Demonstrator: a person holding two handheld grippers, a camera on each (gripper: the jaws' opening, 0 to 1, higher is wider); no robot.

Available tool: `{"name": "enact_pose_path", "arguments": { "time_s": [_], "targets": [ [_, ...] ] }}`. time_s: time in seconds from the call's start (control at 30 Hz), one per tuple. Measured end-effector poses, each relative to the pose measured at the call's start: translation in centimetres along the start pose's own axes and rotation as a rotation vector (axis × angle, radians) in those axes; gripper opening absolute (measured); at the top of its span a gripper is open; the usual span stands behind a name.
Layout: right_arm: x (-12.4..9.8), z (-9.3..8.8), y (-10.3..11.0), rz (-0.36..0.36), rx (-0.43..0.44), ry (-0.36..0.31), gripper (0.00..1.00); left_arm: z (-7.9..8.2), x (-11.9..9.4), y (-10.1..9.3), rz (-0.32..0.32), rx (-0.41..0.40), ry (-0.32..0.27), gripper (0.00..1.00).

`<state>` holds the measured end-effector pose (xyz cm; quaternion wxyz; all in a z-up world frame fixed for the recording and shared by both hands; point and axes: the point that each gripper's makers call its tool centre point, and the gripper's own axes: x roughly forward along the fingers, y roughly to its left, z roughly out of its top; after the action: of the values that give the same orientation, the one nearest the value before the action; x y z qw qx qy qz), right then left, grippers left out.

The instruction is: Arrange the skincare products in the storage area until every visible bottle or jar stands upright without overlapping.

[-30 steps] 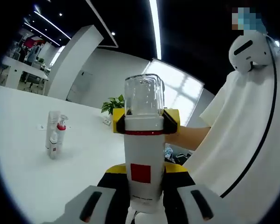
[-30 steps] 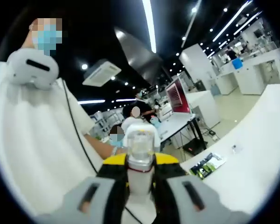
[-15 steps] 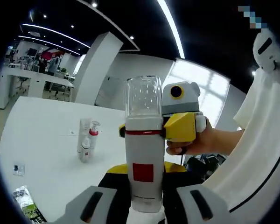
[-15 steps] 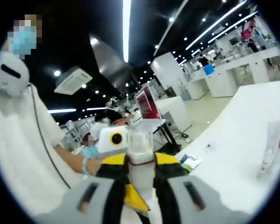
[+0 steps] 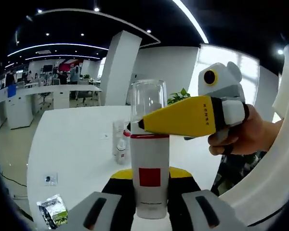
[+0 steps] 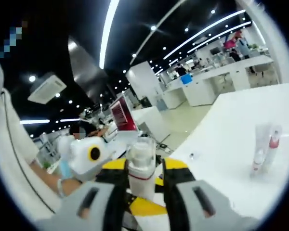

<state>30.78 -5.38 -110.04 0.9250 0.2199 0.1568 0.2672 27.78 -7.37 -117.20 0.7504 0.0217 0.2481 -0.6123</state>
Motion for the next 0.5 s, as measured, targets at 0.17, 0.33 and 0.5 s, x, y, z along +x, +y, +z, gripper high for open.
{"name": "enact_pose_path", "arguments": {
  "time_s": [0.17,0.33,0.5],
  "targets": [
    [1.0,-1.5,0.6,0.003,0.008,0.049,0.25,-0.7,-0.7,0.3,0.031,0.009,0.006,0.22],
    [1.0,-2.7,1.9,0.057,-0.028,0.106,0.20,-1.5,-1.4,-0.2,0.051,-0.012,-0.004,0.22],
    [0.9,-3.7,2.8,0.163,-0.031,0.171,0.19,-2.1,-2.2,-1.4,-0.049,-0.106,-0.040,0.24]
  ]
}}
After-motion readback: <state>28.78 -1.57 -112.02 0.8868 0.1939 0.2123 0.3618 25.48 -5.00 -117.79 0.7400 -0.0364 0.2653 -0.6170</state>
